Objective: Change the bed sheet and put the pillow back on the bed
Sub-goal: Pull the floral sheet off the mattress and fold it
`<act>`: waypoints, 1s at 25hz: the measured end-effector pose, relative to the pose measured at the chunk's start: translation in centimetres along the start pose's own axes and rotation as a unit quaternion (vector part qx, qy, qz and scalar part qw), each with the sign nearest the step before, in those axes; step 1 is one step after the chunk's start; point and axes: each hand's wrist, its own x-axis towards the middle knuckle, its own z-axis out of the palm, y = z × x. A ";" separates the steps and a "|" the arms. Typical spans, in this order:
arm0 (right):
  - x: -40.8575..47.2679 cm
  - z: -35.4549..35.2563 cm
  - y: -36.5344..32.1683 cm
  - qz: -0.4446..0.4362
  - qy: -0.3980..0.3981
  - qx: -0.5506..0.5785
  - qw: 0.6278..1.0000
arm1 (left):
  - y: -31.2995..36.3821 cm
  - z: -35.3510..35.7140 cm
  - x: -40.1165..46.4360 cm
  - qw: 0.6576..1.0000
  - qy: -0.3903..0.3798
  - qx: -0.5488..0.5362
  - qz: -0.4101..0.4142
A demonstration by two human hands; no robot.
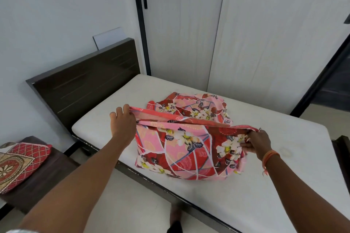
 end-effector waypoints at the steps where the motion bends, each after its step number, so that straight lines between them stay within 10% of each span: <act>1: 2.6 1.6 -1.2 0.001 0.004 -0.010 1.000 | 0.7 0.9 3.1 1.000 -0.001 -0.004 0.003; 10: 29.0 17.2 -11.0 0.140 -0.006 -0.127 0.982 | 8.7 13.7 35.2 0.988 -0.111 0.022 0.106; 17: 56.1 30.7 -15.2 0.078 -0.110 -0.215 0.967 | 17.7 29.6 59.7 0.984 -0.020 0.050 0.172; 20: 60.6 36.2 -9.0 -0.021 -0.024 -0.301 0.953 | 22.0 35.9 60.2 0.993 -0.055 -0.064 0.081; 25: 47.8 37.6 9.2 -0.067 -0.136 -0.464 0.873 | 26.7 43.9 41.9 0.920 -0.269 -0.283 -0.028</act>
